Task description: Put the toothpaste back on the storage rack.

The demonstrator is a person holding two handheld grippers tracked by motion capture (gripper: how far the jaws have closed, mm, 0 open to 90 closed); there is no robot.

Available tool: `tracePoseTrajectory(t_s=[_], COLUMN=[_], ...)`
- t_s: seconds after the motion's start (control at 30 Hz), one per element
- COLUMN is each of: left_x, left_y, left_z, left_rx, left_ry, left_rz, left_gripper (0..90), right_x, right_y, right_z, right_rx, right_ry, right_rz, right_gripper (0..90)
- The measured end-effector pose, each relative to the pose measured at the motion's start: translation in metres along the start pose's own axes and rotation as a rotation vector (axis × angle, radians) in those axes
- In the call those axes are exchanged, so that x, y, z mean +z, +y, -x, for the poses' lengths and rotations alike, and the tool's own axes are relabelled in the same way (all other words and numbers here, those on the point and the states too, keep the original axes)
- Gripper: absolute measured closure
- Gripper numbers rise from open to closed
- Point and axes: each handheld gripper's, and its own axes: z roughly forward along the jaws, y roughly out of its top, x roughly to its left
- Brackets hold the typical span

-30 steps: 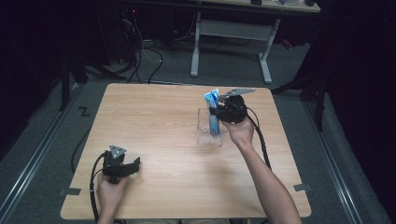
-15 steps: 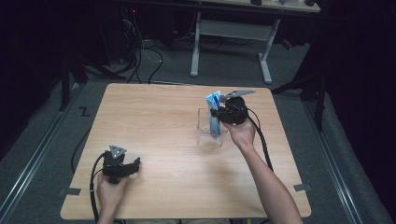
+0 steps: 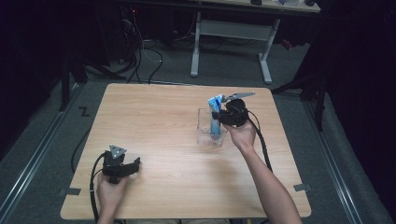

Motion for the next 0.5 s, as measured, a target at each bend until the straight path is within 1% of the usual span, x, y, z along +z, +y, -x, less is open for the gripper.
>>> tracePoseTrajectory(t_s=[0.13,0.23,0.33,0.43,0.5], left_x=[-0.0001,-0.0001,-0.0001,-0.0001,-0.0001], left_y=[-0.0001,-0.0001,-0.0001,-0.0001,-0.0001], left_z=[0.0001,0.0001,0.0001,-0.0001,-0.0001], left_rx=[0.000,0.000,0.000,0.002,0.002], left_ry=[0.000,0.000,0.000,-0.001,-0.001], left_rz=[0.000,0.000,0.000,0.000,0.000], left_gripper=[23.3,23.3,23.3,23.3,23.3], right_x=[0.0028,0.0029,0.0028,0.0041,0.0046], right_y=[-0.0025,-0.0029,-0.0030,-0.0031,-0.0030], right_z=[0.0028,0.0053,0.0064,0.0090,0.0086], right_rx=[0.010,0.025,0.025,0.036,0.030], right_ry=[-0.002,-0.003,-0.006,-0.034,-0.041], right_rz=[-0.016,-0.014,-0.014,-0.010,-0.010], right_gripper=[70.4,70.5,70.3,69.7,69.5])
